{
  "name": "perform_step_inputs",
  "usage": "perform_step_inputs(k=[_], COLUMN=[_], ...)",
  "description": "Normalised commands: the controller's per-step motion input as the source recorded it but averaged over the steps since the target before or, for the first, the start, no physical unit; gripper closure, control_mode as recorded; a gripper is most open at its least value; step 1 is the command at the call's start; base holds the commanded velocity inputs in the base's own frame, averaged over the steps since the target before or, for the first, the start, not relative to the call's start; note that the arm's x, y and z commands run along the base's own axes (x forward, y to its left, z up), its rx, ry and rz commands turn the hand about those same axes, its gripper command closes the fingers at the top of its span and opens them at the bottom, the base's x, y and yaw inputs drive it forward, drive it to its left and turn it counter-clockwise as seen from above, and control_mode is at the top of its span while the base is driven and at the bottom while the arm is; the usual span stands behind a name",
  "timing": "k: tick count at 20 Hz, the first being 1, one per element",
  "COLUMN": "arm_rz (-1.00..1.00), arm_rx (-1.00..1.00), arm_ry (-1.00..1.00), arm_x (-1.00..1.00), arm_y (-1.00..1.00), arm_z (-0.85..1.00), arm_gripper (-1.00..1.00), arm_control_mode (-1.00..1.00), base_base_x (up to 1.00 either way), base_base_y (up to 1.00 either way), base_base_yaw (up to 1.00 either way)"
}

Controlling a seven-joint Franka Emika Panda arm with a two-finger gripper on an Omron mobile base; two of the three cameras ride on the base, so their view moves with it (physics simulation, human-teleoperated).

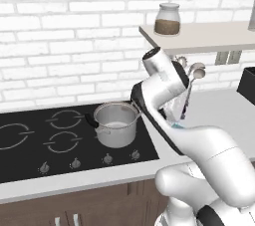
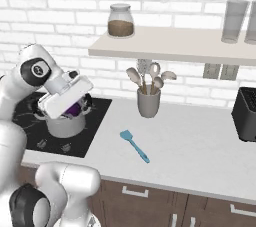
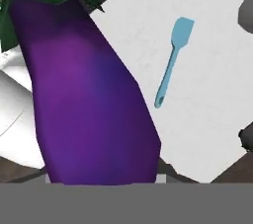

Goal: Put the eggplant and sweet potato in the pot. Retrieve the spatula and lightly stir the vegetables in the pot.

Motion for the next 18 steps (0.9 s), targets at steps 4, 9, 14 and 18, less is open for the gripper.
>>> perform_step_inputs(k=[4,9,14,18], arm_rz=[0.2,0.03,0.0,-0.01], arm_rx=[-0.13,-0.11,-0.15,-0.16], arm_ry=[0.33,0.52,0.38,0.1], arm_x=[0.23,0.83,0.92,0.32], arm_y=[0.97,0.33,0.1,0.5], arm_z=[0.81,-0.09,-0.66,-0.72], arm_gripper=[1.0,1.0,1.0,1.0], arm_control_mode=[-1.0,-1.0,-1.0,-1.0], base_base_x=[0.0,0.0,0.0,0.0], base_base_y=[0.0,0.0,0.0,0.0], base_base_yaw=[0.0,0.0,0.0,0.0])
